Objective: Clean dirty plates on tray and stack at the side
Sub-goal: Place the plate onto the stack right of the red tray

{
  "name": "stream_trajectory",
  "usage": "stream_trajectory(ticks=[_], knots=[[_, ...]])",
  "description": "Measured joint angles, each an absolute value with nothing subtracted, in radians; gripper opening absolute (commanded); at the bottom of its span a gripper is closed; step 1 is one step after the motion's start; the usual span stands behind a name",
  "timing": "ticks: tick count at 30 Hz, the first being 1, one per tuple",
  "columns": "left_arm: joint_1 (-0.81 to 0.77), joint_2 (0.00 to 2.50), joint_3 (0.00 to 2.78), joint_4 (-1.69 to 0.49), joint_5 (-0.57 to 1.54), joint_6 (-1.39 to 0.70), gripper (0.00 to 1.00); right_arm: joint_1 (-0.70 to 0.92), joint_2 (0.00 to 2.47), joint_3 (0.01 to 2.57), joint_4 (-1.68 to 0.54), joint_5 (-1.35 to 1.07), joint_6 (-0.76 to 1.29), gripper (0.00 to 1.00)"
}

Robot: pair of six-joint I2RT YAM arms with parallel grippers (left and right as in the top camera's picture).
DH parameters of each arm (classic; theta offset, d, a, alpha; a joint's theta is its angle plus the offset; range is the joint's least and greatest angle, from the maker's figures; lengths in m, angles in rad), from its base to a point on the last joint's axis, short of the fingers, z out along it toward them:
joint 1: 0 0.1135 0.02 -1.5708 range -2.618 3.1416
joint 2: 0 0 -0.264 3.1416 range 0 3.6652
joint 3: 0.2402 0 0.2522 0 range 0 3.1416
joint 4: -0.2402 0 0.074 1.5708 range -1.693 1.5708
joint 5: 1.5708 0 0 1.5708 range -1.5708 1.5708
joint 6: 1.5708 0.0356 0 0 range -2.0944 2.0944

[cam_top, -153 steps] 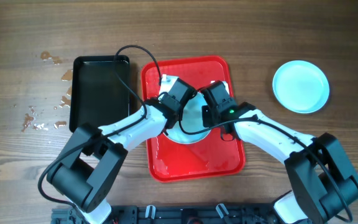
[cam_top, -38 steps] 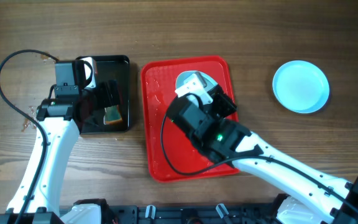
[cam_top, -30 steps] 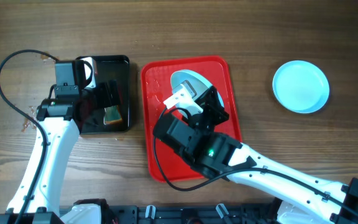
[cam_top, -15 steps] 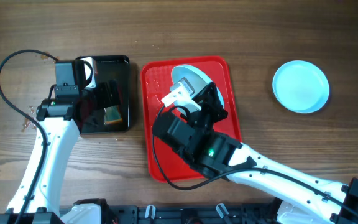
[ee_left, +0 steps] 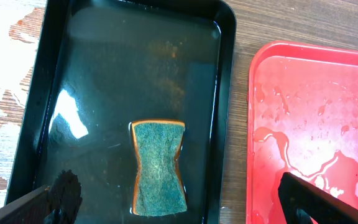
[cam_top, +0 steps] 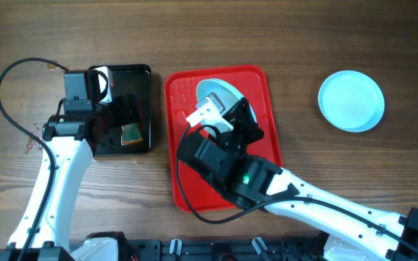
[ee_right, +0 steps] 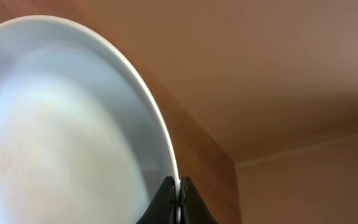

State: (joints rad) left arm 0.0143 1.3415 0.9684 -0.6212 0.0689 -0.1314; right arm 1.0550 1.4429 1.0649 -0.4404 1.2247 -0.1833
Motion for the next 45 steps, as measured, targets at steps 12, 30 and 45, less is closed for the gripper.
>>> stream_trajectory(ticks=[12, 30, 45], knots=[[0.014, 1.341, 0.968, -0.622, 0.069, -0.131, 1.00, 0.986, 1.442, 1.065, -0.470, 1.030, -0.279, 0.04], [0.014, 1.341, 0.968, -0.622, 0.069, -0.131, 1.00, 0.634, 1.375, 1.065, -0.530, 0.637, 0.094, 0.04], [0.014, 1.341, 0.968, -0.622, 0.065, -0.131, 1.00, -0.546, 1.664, 1.067, -0.614, -0.179, 0.502, 0.42]])
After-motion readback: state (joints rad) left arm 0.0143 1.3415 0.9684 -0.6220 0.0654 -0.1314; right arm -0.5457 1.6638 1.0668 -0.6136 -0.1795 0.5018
